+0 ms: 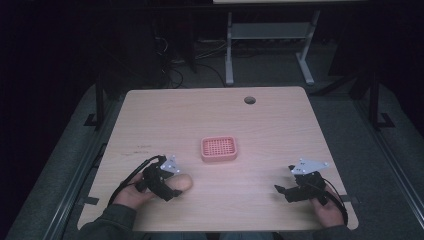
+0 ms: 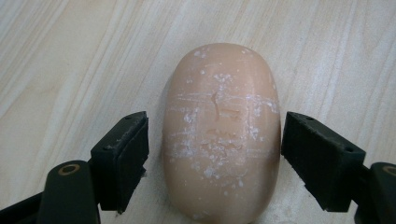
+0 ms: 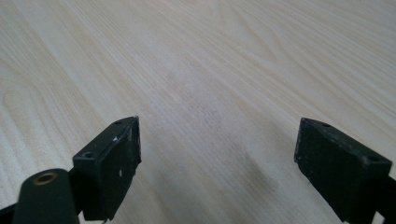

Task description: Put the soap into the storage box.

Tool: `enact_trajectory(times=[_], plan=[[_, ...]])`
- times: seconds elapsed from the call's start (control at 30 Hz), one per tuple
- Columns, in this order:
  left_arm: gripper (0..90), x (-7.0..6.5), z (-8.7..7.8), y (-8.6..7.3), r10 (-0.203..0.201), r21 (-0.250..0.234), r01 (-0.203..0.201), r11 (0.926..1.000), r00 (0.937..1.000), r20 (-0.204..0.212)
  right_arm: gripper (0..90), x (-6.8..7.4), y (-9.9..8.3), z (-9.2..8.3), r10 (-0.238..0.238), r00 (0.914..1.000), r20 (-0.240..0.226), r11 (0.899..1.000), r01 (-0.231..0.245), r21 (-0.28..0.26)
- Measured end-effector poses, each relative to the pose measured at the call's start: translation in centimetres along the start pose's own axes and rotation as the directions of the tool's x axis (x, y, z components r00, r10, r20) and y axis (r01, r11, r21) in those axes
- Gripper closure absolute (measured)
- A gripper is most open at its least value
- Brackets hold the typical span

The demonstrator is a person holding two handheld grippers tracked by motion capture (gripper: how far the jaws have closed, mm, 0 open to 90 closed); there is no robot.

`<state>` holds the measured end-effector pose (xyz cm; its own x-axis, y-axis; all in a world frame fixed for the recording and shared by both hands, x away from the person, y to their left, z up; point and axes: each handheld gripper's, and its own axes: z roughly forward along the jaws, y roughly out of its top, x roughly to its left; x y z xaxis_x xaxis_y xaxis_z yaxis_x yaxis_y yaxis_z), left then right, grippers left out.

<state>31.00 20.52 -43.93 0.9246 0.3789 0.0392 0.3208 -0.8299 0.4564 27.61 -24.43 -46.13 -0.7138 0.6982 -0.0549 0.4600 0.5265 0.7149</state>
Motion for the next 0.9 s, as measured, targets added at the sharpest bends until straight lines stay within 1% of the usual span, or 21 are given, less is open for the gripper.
enact_trajectory(times=[0.1, 0.2, 0.27, 0.43, 0.53, 0.57, 0.6, 0.67, 0.83, 0.9], plan=[[23.1, 0.1, 0.1, 0.1, -0.01, -0.006, 0.01, 0.9999, 0.9999, 0.005, 14.1, 0.0, 0.0, 0.0, -0.008, 1.0, 0.002, 1.0, 0.008, 0.003], [23.1, 0.2, 0.3, 0.2, -0.006, 0.001, 0.006, 1.0, 0.9999, 0.01, 14.1, 0.0, 0.0, 0.0, -0.008, 1.0, 0.001, 1.0, 0.008, 0.002], [23.1, 0.2, 0.6, 0.3, -0.015, 0.006, 0.015, 0.9999, 0.9997, 0.019, 14.1, 0.0, 0.0, 0.0, -0.008, 1.0, 0.001, 1.0, 0.008, 0.002], [23.5, 0.1, 0.7, 0.4, -0.01, 0.017, 0.01, 0.9998, 0.9997, 0.02, 14.1, 0.0, 0.0, 0.0, -0.006, 1.0, -0.001, 1.0, 0.006, 0.002], [24.8, 0.0, 0.9, 0.5, -0.007, 0.023, 0.007, 0.9997, 0.9997, 0.021, 14.2, 0.0, 0.0, 0.0, -0.007, 1.0, 0.0, 1.0, 0.007, 0.001], [27.3, -0.1, 1.0, 0.5, -0.006, 0.02, 0.006, 0.9998, 0.9998, 0.021, 14.1, 0.0, 0.0, 0.0, -0.011, 0.9999, 0.0, 1.0, 0.011, 0.002], [29.6, 0.0, 1.0, 0.5, 0.003, 0.026, -0.004, 0.9996, 0.9998, 0.022, 14.1, 0.0, 0.0, 0.0, -0.013, 0.9999, -0.001, 1.0, 0.013, 0.001], [29.8, -0.1, 1.0, 0.4, -0.006, 0.026, 0.005, 0.9996, 0.9998, 0.022, 14.1, 0.1, 0.0, 0.0, -0.009, 1.0, 0.0, 1.0, 0.009, 0.0], [30.1, 0.0, 1.0, 0.4, -0.014, 0.029, 0.013, 0.9995, 0.9994, 0.03, 14.1, 0.1, 0.0, 0.0, -0.009, 1.0, -0.001, 1.0, 0.009, -0.001], [31.1, 0.0, 1.0, 0.4, -0.009, 0.032, 0.008, 0.9995, 0.9995, 0.031, 14.1, 0.1, 0.0, 0.0, -0.009, 1.0, 0.0, 1.0, 0.009, -0.001]])
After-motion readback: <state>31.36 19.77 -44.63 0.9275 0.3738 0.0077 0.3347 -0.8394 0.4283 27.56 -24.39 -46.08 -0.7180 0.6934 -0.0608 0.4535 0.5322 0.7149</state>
